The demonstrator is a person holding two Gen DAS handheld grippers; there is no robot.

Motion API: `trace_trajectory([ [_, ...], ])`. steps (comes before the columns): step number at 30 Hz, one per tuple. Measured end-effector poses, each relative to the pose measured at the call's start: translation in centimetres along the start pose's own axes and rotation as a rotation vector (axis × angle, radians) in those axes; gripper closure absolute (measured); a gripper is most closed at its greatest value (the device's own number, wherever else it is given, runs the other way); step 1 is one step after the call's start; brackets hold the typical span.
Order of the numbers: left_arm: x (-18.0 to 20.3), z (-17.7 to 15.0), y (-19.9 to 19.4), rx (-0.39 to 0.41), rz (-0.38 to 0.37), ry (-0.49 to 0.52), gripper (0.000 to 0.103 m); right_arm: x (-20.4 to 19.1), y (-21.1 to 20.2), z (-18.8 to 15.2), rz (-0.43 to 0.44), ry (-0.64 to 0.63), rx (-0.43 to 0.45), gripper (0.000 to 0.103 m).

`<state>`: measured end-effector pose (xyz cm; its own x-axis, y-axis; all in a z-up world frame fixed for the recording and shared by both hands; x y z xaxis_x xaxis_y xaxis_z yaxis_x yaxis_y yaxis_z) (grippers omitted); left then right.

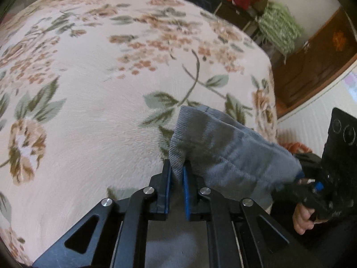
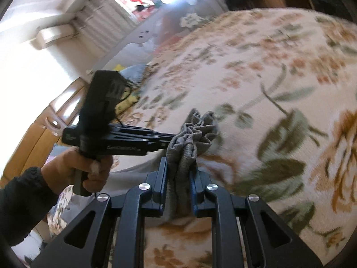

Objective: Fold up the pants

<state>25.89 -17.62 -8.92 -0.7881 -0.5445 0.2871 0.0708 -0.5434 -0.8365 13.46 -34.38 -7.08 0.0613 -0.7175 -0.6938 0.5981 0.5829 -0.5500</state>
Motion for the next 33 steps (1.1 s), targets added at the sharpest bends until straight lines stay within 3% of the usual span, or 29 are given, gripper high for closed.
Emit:
trace_trajectory([
  [11,-1.1,-5.8,-4.6,0.123,0.012,-0.143,0.096,-7.9,2.2,-3.7,0.127,-0.198,-0.132,0.084],
  [20,-3.0,-12.7,-7.0,0.132,0.065,-0.322,0.096,-10.0,5.4,-7.2,0.135,-0.258,-0.263,0.084],
  [26,-4.2,-16.8,-10.2,0.223,0.092,-0.499,0.097,-9.6,8.0,-8.7,0.088,-0.243,-0.332,0.080],
  [29,-3.9,-17.9,-11.3,0.265,0.087,-0.557,0.097,-9.8,8.1,-9.1,0.101,-0.233,-0.352,0.067],
  [31,-3.3,-18.1,-11.6,0.284,0.088,-0.566,0.097,-10.2,7.8,-9.2,0.132,-0.231,-0.355,0.048],
  [33,-2.6,-18.2,-11.9,0.296,0.089,-0.574,0.096,-10.9,7.0,-9.2,0.176,-0.238,-0.345,0.045],
])
Point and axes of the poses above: each gripper's, at about its wrist camera, not at the fingertips, and y roughly the way its jaws point, x to its right, z to its top, the point moved 3 cm from there along y, roughly the way its jaws point, and after that the axes turned 12 degrees about y, right-handed, at the moved point
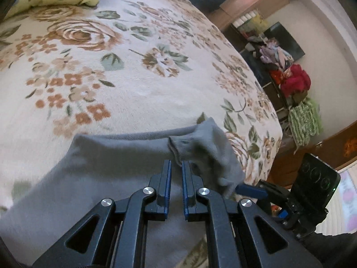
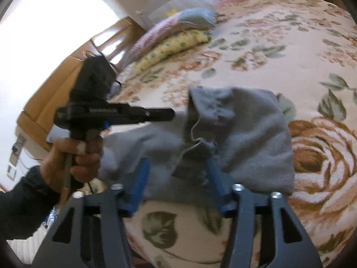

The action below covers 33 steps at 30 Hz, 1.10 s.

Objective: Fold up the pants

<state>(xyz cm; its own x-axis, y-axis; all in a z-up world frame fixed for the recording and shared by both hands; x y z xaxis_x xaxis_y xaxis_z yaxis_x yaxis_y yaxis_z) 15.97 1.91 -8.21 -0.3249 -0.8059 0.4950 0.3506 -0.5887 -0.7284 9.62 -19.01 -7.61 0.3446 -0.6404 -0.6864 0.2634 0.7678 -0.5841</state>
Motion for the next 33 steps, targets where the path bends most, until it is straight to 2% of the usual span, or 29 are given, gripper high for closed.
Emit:
trace_trajectory([
  [3,0.8,-0.7,-0.7,0.028,-0.004,-0.022,0.093,-0.7,-1.1,0.4,0.016,-0.020,0.042,0.045],
  [6,1.5,-1.7,-1.5,0.071,-0.022,-0.069,0.087,-0.4,-1.7,1.6,-0.034,-0.017,0.089,0.046],
  [8,2.1,-2.4,-1.7,0.086,-0.014,-0.092,0.086,0.5,-1.6,2.8,-0.067,-0.001,0.108,0.058],
  [10,2.5,-3.0,-1.6,0.095,-0.013,-0.120,0.081,1.2,-1.3,4.0,-0.094,0.011,0.125,0.074],
  [12,2.8,-3.9,-1.2,0.098,-0.010,-0.154,0.077,1.6,-0.8,5.2,-0.102,0.020,0.134,0.079],
  [17,3.2,-6.5,-1.2,0.123,-0.028,-0.246,0.077,2.0,1.7,6.5,-0.136,0.017,0.074,0.080],
  [24,3.0,-8.5,-3.0,0.158,0.013,-0.296,0.077,1.6,5.9,3.1,-0.163,-0.027,-0.052,0.080],
  [26,2.9,-8.9,-4.1,0.181,0.045,-0.302,0.077,1.5,6.0,2.7,-0.176,-0.035,-0.046,0.080],
  [29,2.4,-9.5,-5.7,0.227,0.086,-0.333,0.067,0.8,5.1,3.2,-0.141,-0.016,-0.027,0.080],
  [33,1.5,-10.7,-7.7,0.283,0.120,-0.376,0.066,-1.2,4.8,3.7,-0.112,-0.049,-0.017,0.080],
])
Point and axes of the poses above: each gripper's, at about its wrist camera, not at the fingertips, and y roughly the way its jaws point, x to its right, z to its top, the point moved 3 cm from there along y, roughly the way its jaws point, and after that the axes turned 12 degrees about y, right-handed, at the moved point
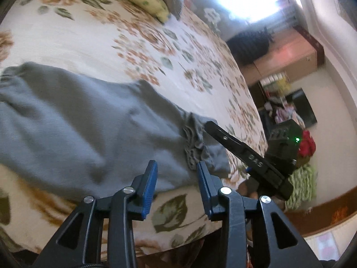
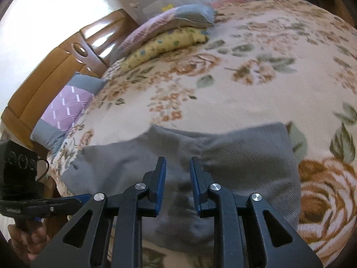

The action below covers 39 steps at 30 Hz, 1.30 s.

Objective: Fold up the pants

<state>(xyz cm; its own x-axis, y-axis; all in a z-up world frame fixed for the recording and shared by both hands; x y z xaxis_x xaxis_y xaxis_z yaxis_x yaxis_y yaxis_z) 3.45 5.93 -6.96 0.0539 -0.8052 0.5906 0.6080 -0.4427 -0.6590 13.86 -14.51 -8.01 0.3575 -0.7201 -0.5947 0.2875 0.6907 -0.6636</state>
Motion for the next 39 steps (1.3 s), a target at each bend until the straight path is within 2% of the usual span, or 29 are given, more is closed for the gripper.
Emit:
trace_trajectory([
  [8,-2.7,-0.6,-3.2,0.082,0.056,-0.073,0.066,-4.6,1.8,-0.3,0.054,-0.078,-0.047,0.080],
  [20,-5.7,-2.1,-6.7,0.165,0.084,-0.158,0.066,-10.0,5.3,-1.7,0.099,-0.170,-0.129,0.080],
  [35,-9.8,-3.7,-8.5,0.232,0.096,-0.322,0.066,-15.3,9.3,-2.6,0.130,-0.273,-0.229,0.080],
  [37,-10.3,-3.8,-8.5,0.239,0.102,-0.345,0.061,-15.9,9.8,-2.7,0.130,-0.289,-0.242,0.080],
  [39,-10.8,-4.0,-8.5,0.248,0.109,-0.365,0.061,-16.7,10.5,-2.7,0.134,-0.308,-0.256,0.080],
])
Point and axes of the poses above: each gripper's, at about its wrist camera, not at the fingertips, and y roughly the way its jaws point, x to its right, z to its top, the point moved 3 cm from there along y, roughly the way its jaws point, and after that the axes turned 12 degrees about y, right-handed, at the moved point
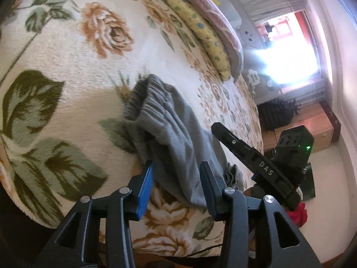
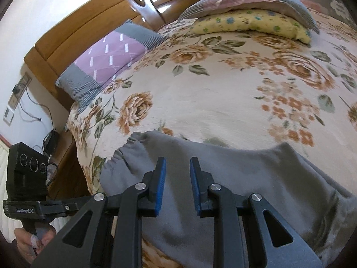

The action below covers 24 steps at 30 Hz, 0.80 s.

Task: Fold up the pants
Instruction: 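Grasp the waistband end with both grippers and lift it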

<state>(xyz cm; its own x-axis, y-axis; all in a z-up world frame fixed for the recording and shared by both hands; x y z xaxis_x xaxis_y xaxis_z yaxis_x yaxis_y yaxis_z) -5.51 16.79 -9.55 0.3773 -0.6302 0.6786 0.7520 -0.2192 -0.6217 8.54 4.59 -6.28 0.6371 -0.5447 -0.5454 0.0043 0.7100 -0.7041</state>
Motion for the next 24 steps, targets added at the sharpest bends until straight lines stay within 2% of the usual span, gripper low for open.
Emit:
trace_trajectory([
  [8,-1.3,0.2,-0.2,0.033,0.020,-0.061,0.061,-1.8,2.1,1.7,0.006,-0.069,-0.048,0.079],
  [12,-2.0,0.3,-0.2,0.052,0.044,-0.117,0.054,-2.6,3.2,2.5,0.001,-0.119,-0.090,0.079],
  [14,-2.3,0.2,-0.2,0.067,0.068,-0.148,0.053,-3.0,4.0,3.0,0.005,-0.150,-0.124,0.079],
  [15,-2.3,0.1,-0.2,0.071,0.076,-0.161,0.051,-3.3,4.4,3.3,0.013,-0.165,-0.152,0.076],
  [18,-2.5,0.0,-0.2,0.098,0.103,-0.213,0.048,-3.9,5.5,3.9,0.037,-0.208,-0.224,0.056],
  [24,-2.2,0.1,-0.2,0.165,0.167,-0.291,0.042,-5.9,7.3,4.4,0.102,-0.335,-0.352,0.053],
])
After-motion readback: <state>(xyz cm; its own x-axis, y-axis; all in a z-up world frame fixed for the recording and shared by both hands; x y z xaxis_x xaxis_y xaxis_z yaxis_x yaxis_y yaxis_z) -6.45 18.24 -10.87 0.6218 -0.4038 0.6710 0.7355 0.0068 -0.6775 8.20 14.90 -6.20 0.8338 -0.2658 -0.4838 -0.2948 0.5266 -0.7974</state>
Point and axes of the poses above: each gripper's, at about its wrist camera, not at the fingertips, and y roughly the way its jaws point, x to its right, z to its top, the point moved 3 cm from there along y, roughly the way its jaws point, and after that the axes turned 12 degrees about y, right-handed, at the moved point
